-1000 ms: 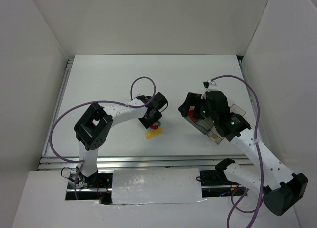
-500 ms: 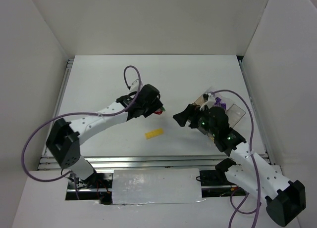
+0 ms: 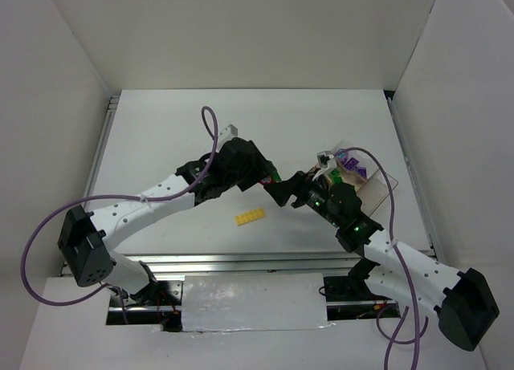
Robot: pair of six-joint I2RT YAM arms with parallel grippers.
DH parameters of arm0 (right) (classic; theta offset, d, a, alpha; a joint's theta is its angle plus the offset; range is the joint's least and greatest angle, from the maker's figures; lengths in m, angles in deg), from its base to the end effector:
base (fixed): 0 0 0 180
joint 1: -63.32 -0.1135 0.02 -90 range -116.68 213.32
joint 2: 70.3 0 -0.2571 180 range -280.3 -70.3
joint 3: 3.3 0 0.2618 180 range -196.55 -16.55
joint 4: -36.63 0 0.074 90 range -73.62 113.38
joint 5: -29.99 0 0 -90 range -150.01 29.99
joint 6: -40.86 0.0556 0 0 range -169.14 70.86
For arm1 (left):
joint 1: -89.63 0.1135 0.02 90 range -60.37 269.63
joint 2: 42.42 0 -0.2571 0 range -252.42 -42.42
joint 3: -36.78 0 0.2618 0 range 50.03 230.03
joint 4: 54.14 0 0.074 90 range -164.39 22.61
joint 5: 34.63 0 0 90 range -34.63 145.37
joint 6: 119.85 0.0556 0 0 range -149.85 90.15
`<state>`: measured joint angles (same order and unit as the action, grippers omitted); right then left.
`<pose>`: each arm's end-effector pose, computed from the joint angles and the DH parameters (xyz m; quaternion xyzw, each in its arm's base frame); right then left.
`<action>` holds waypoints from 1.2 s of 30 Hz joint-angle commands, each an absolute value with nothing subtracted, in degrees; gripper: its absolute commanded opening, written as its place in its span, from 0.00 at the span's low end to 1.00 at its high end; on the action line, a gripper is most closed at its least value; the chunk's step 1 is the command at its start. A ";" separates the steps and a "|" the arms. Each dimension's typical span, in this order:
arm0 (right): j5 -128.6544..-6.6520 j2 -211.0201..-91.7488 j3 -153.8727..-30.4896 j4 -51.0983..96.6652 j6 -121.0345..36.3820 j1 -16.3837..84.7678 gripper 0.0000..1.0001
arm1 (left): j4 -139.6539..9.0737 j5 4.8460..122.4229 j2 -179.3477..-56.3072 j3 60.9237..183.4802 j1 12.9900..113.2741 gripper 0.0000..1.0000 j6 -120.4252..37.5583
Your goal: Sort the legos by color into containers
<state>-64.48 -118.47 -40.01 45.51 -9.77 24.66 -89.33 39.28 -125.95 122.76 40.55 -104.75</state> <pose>0.1803 0.1498 0.2472 -0.0225 0.7224 0.4566 0.5187 0.2473 -0.2618 0.3112 -0.2595 0.8321 -0.3612 0.3313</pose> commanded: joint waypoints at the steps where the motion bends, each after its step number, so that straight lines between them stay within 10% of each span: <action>1: -60.11 -119.78 -43.44 49.49 -9.77 24.12 0.88 | -86.29 41.39 -123.90 122.19 40.15 0.00 -103.07; 7: -57.90 -122.07 -43.44 52.73 -9.76 24.21 0.74 | -86.11 42.19 -122.49 121.40 39.97 0.00 -102.28; 16: -66.33 -126.02 -43.10 61.77 -11.26 24.21 0.15 | -85.15 45.09 -122.49 121.75 39.89 0.00 -101.14; 19: -69.59 -125.07 -40.99 66.34 -11.79 24.03 0.00 | -84.71 45.26 -122.14 122.10 39.97 0.23 -99.56; 20: -69.33 -124.71 -40.46 66.62 -11.70 24.12 0.00 | -84.27 45.27 -121.44 121.84 39.89 0.59 -98.68; 22: -69.15 -123.22 -39.49 66.45 -11.52 24.38 0.00 | -81.90 45.79 -120.30 120.70 39.97 0.99 -95.70; 36: -82.94 -107.32 -41.59 54.49 -7.58 29.57 0.00 | -54.23 72.66 -99.29 103.83 40.15 0.99 -61.86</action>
<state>-76.90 -109.02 -39.35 56.48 -8.91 28.86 -66.79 59.43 -101.99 106.37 40.36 -70.69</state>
